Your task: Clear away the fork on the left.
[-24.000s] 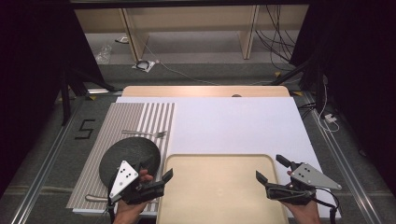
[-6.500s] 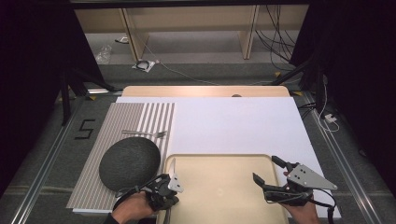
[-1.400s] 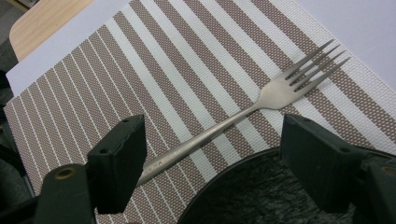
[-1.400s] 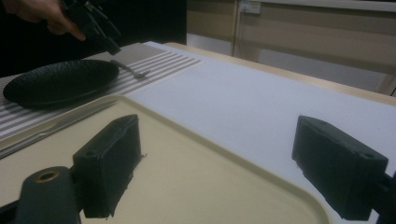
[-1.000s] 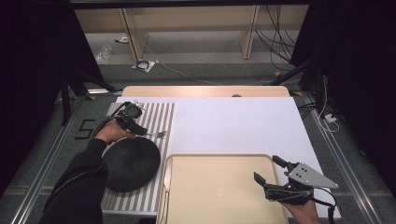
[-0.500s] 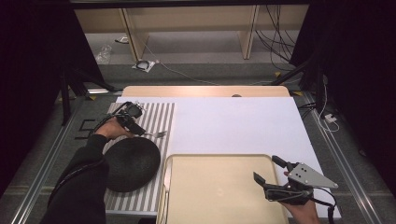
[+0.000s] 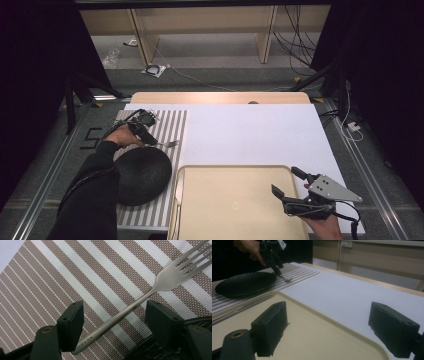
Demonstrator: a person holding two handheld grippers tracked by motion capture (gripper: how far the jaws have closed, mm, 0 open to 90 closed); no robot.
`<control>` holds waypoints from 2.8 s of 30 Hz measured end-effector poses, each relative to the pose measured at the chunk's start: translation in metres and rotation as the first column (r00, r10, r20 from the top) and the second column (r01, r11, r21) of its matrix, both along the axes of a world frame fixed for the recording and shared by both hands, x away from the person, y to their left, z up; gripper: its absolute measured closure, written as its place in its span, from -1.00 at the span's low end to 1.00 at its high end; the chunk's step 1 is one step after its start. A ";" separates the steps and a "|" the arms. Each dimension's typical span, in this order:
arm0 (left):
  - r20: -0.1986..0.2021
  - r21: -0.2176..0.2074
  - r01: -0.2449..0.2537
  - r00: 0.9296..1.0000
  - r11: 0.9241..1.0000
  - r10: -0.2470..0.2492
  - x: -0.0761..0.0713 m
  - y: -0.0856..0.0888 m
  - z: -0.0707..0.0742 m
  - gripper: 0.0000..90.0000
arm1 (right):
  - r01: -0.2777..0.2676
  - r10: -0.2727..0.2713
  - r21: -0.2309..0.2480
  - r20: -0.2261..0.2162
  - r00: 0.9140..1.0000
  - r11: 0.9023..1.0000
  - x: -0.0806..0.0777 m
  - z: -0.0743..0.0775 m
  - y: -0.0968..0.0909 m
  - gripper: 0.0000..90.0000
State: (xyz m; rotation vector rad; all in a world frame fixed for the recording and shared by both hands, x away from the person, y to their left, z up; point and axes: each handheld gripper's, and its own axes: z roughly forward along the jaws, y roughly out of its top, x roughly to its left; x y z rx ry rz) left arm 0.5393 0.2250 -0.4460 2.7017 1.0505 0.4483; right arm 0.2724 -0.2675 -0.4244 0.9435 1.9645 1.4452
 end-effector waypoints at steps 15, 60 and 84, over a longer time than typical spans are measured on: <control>-0.073 0.047 0.049 0.996 0.998 -0.046 0.006 -0.012 -0.004 -0.11 | -0.004 0.004 -0.003 0.000 1.000 1.000 0.000 0.000 0.000 -0.64; -0.133 0.054 0.130 0.984 0.990 -0.122 0.006 -0.011 -0.013 0.49 | -0.002 0.002 -0.011 -0.003 1.000 1.000 -0.001 0.001 0.000 -0.63; -0.147 0.022 0.158 0.977 0.987 -0.153 0.004 -0.011 -0.014 0.85 | -0.002 0.002 -0.012 -0.003 1.000 1.000 -0.001 0.001 0.000 -0.63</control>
